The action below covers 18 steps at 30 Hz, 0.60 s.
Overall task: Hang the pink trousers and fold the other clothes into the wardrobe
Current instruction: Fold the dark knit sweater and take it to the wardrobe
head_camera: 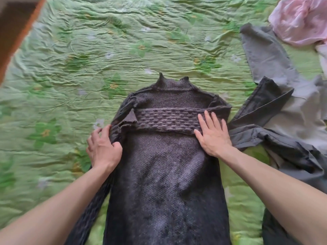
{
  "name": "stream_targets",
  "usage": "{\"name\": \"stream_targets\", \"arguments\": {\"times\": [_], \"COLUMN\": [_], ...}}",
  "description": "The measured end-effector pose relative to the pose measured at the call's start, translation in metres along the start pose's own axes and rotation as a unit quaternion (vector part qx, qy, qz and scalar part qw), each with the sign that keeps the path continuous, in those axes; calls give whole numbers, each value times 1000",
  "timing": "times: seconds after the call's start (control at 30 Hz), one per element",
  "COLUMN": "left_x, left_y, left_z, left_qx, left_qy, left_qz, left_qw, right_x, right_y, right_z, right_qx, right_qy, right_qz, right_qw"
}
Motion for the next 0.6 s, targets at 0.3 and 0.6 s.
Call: {"name": "stream_targets", "arguments": {"times": [0.3,0.6], "left_x": [-5,30], "left_y": [-10,-40], "left_z": [-57,-88], "left_qx": [44,33], "left_qy": [66,242], "left_qz": [-135,-360], "left_qw": [988,900], "right_x": [-8,19], "right_y": [61,28], "right_z": [-113,-218], "right_qx": [138,92], "right_qy": [-36,-130], "right_qz": [80,48], "right_qw": [987,986]}}
Point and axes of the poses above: each hand's wrist, its own y-axis away from the middle knuckle, its own x-axis out of the back of the hand, z = x × y, the point moved 7 cm from there along -y, towards the middle knuckle, and after that the axes turned 5 degrees about -x, right-handed, at the moved point
